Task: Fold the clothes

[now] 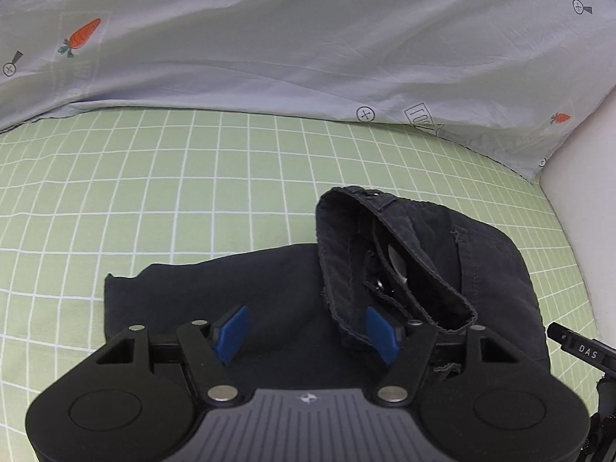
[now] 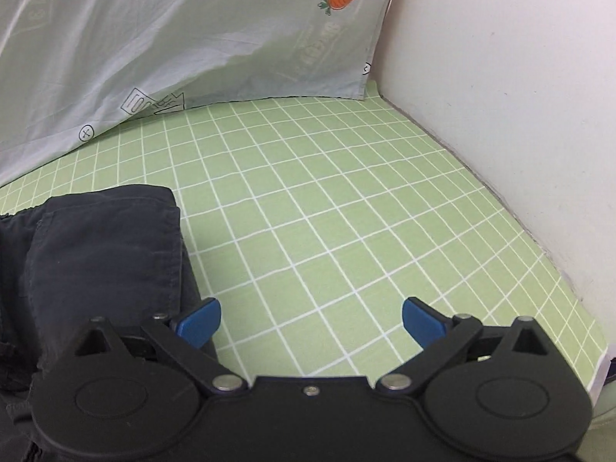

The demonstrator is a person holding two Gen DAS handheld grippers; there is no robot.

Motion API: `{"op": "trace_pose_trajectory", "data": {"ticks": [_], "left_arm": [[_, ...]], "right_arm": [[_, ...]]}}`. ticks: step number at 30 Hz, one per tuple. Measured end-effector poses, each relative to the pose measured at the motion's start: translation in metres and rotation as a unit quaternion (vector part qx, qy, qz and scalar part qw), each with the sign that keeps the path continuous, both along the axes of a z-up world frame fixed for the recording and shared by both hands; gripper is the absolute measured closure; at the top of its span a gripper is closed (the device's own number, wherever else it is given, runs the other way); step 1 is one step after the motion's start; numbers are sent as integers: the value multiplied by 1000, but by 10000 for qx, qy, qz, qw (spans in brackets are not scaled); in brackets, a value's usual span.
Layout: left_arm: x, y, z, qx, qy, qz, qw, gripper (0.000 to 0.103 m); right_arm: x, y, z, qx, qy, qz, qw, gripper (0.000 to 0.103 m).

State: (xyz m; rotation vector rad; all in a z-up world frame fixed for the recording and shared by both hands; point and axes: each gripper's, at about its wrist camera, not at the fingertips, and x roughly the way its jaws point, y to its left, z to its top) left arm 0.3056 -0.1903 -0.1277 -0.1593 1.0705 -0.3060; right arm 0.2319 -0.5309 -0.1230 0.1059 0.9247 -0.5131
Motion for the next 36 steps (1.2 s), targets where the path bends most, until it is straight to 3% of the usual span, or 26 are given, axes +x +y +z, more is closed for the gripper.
{"op": "trace_pose_trajectory", "data": {"ticks": [4, 5, 6, 7, 9, 12, 16, 19, 21, 23, 28, 31, 32, 34, 36], "left_arm": [[9, -26, -24, -10, 249, -323, 9992, 44], [11, -31, -29, -3, 313, -359, 9989, 55], [10, -35, -34, 108, 328, -377, 9987, 77], [7, -37, -34, 178, 239, -394, 9988, 89], [0, -35, -29, 162, 5, -412, 9990, 100], [-16, -24, -10, -87, -382, -331, 9987, 100], [-51, -8, 39, -35, -1128, -285, 9932, 100], [-81, 15, 75, 171, -1591, -74, 9871, 99], [-96, 35, 81, 348, -1587, 206, 9865, 99], [-106, 59, 73, 481, -1338, 561, 9882, 99], [-123, 112, -8, 549, -115, 1183, 9914, 98], [-125, 131, -40, 131, 473, 1530, 9870, 95], [-125, 138, -50, -16, 666, 1643, 9842, 93], [-124, 147, -40, -97, 591, 1758, 9826, 84], [-123, 158, -25, -181, 458, 1859, 9813, 62]], "right_arm": [[3, -5, -10, 212, 142, -50, 9997, 1], [3, -4, -12, 230, 163, -37, 9996, 1], [3, -3, -14, 252, 186, -20, 9995, 1], [3, -2, -16, 245, 210, -23, 9995, 1], [2, -1, -17, 226, 243, -36, 9994, 1], [0, -2, -17, 227, 248, -90, 9994, 1], [-3, 1, -15, 141, 259, -83, 9995, 1], [-6, 8, -14, 16, 295, 42, 9996, 1], [-8, 13, -14, -64, 317, 127, 9994, 1], [-9, 19, -15, -72, 346, 229, 9991, 1], [-10, 37, -17, -112, 400, 550, 9976, 1], [-7, 49, -14, -181, 375, 777, 9961, 1], [-7, 52, -11, -200, 340, 845, 9956, 1], [-6, 59, -5, -236, 248, 984, 9946, 1], [-5, 66, 1, -262, 157, 1119, 9933, 1]]}}
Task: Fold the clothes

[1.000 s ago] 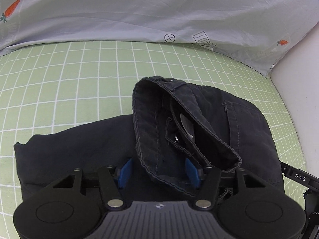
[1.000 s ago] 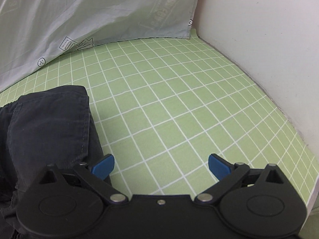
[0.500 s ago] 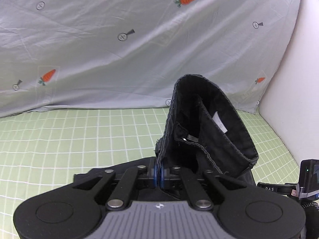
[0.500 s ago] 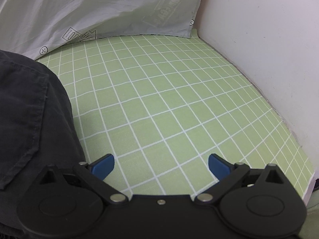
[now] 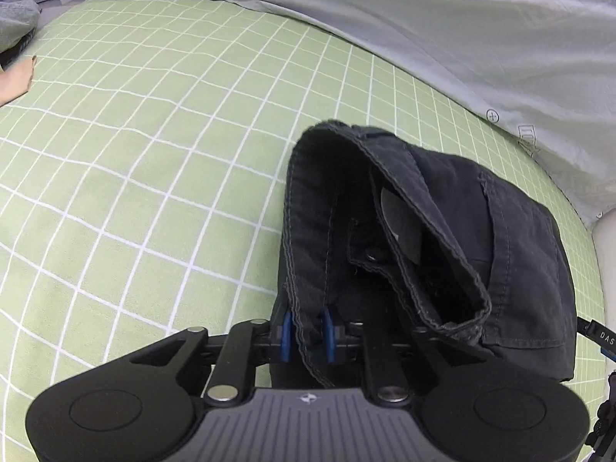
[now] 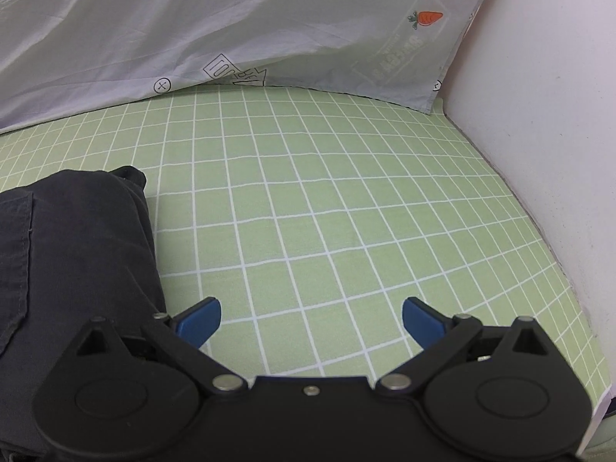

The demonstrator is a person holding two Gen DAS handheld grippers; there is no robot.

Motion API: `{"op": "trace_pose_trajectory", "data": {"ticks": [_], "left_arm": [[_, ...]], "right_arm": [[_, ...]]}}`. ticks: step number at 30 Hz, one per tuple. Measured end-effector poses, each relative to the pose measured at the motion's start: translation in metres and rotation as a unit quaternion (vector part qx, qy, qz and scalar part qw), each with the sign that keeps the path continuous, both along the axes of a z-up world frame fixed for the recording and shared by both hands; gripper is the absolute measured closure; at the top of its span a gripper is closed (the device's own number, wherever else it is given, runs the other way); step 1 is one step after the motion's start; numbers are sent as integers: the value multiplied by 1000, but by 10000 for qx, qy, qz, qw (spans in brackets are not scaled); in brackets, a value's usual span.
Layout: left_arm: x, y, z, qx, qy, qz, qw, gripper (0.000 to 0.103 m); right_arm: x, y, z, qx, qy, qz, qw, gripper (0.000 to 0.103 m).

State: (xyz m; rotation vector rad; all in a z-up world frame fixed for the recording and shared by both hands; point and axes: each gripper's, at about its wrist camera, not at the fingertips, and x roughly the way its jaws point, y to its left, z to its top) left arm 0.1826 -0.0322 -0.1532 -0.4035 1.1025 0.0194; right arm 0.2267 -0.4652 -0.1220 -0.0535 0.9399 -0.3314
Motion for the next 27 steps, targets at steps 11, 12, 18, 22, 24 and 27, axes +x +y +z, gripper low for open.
{"op": "trace_pose_trajectory", "data": {"ticks": [11, 12, 18, 22, 24, 27], "left_arm": [[24, -2, 38, -429, -425, -116, 9981, 9], [26, -10, 35, -372, -391, -182, 9984, 9], [34, -40, -3, 543, -22, -325, 9980, 7], [30, -38, -21, 743, 119, -433, 9962, 3], [31, -31, -27, 584, 180, -409, 9973, 0], [31, -20, -40, 177, 243, -405, 9987, 0]], "right_arm": [[18, 41, 4, -344, 46, 587, 9977, 1], [18, 41, 5, -369, 43, 604, 9975, 1], [16, 37, 6, -290, 39, 603, 9978, 1], [16, 34, 9, -205, -3, 611, 9979, 2], [14, 33, 14, 11, -125, 639, 9979, 3], [13, 32, 22, 603, -363, 904, 9934, 4]]}}
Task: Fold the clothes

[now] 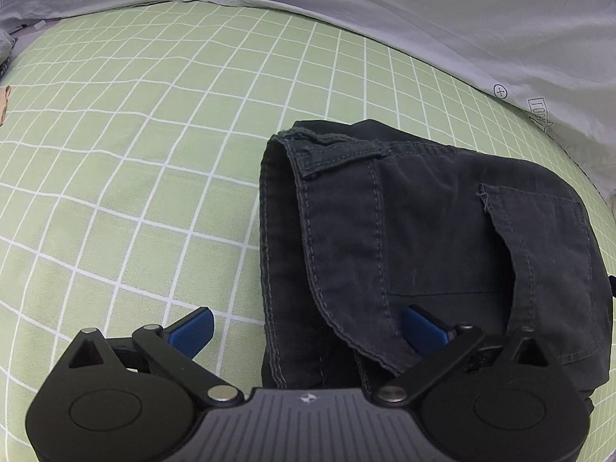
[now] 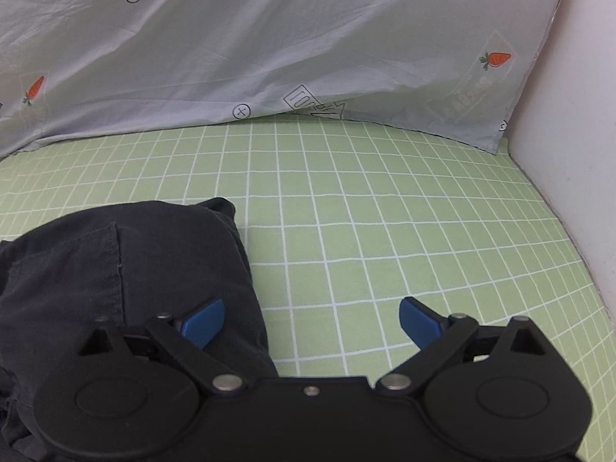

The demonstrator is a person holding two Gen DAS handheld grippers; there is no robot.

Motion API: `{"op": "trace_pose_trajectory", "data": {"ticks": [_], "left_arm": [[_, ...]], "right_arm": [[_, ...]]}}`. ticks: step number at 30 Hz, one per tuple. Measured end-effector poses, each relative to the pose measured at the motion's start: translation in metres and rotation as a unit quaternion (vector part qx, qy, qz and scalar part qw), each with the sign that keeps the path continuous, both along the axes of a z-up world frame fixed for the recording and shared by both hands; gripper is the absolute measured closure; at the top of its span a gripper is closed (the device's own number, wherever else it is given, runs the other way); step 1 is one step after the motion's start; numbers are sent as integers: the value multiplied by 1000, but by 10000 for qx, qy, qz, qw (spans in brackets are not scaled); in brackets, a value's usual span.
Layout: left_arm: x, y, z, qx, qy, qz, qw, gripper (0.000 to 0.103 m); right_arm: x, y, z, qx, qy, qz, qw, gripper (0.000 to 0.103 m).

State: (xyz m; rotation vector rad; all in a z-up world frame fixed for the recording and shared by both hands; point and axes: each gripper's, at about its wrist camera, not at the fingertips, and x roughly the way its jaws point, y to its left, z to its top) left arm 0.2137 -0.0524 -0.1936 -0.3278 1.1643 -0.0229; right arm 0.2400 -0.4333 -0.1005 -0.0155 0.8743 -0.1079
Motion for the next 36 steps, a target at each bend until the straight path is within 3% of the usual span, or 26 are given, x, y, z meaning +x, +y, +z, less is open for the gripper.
{"op": "trace_pose_trajectory", "data": {"ticks": [2, 10, 13, 14, 15, 16, 17, 19, 21, 22, 24, 26, 31, 36], "left_arm": [[-1, 1, -3, -53, -79, -51, 9999, 0], [10, -5, -1, 61, -232, -774, 9967, 1], [14, -7, 1, -31, -355, -1060, 9937, 11], [15, -8, 2, -79, -395, -1151, 9925, 20], [16, -9, 3, -128, -436, -1242, 9912, 23], [16, -8, 3, -138, -431, -1253, 9911, 25], [17, -8, 5, -191, -452, -1252, 9909, 33], [17, -6, 9, -320, -497, -1196, 9911, 46], [17, -7, 14, -351, -573, -1204, 9904, 60], [17, -9, 18, -303, -631, -1253, 9897, 62], [16, -15, 27, -218, -851, -1435, 9857, 73], [20, -24, 33, -241, -964, -1548, 9829, 76], [34, -70, 43, -310, -1173, -1914, 9740, 79], [45, -151, 47, -275, -1317, -2409, 9612, 79]], "right_arm": [[5, 2, -1, 470, 35, 291, 9985, 4], [38, 1, -39, 1527, 656, 385, 9853, 4], [42, 6, -51, 1680, 849, 164, 9820, 6], [40, 9, -54, 1744, 837, 130, 9810, 9], [37, 11, -54, 1795, 821, 77, 9803, 21], [35, 13, -54, 1844, 804, 21, 9796, 29], [30, 17, -52, 1775, 733, -10, 9814, 33], [21, 24, -46, 1568, 581, -29, 9859, 60], [11, 27, -37, 1438, 377, -60, 9889, 74], [6, 25, -32, 1478, 269, -130, 9886, 80], [-3, 18, -23, 1528, 118, -309, 9877, 85], [-13, 11, -14, 1574, -30, -489, 9863, 86], [-39, -28, -8, 1641, -209, -973, 9814, 87], [-64, -94, -9, 1639, -368, -1496, 9744, 87]]}}
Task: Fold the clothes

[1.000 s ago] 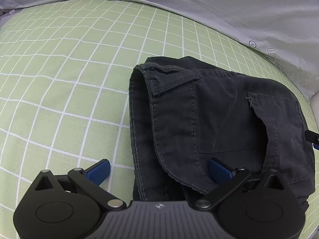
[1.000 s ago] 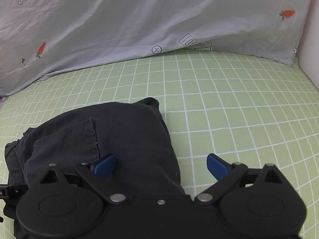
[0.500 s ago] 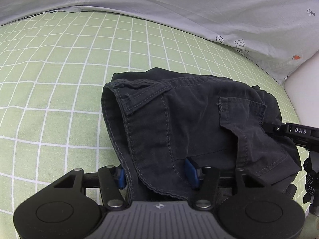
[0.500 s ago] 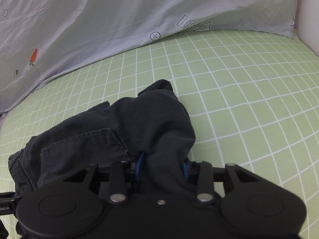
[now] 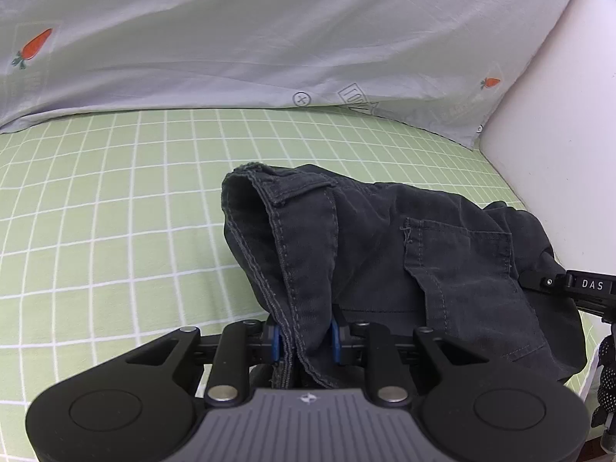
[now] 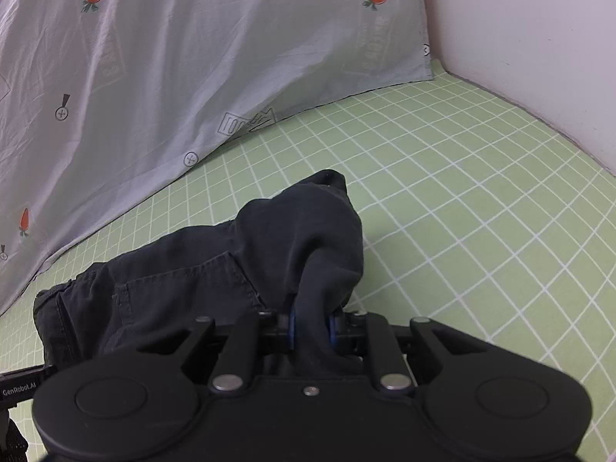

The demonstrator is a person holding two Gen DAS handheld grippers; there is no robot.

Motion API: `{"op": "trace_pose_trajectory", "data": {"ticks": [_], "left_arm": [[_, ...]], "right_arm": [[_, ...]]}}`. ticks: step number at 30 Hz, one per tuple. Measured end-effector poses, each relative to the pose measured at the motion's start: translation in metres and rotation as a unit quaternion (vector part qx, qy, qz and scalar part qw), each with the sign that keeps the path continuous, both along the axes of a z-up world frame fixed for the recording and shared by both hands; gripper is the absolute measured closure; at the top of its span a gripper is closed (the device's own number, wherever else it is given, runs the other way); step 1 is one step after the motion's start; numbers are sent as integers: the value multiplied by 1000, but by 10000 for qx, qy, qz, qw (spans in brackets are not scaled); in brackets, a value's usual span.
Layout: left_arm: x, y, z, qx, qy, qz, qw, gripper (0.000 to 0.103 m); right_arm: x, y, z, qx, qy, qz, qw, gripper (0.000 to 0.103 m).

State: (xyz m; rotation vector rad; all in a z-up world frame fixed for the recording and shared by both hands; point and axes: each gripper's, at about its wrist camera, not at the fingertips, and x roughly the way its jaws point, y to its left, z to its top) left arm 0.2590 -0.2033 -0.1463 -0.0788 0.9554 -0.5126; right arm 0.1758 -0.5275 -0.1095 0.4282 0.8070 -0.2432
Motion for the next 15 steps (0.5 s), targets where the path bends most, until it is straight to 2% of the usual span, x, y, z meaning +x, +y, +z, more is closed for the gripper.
{"op": "trace_pose_trajectory", "data": {"ticks": [8, 11, 15], "left_arm": [[34, -164, 7, 122, -28, -487, 9987, 79], [70, -225, 10, 214, 43, -770, 9968, 79], [127, -315, 7, 536, -176, -1360, 9891, 79]], "right_arm": [[-9, -161, -7, -13, -100, -618, 9980, 87], [-2, -211, -13, -36, -44, -1083, 9941, 87], [5, -270, -32, 223, -34, -1810, 9832, 87]]}}
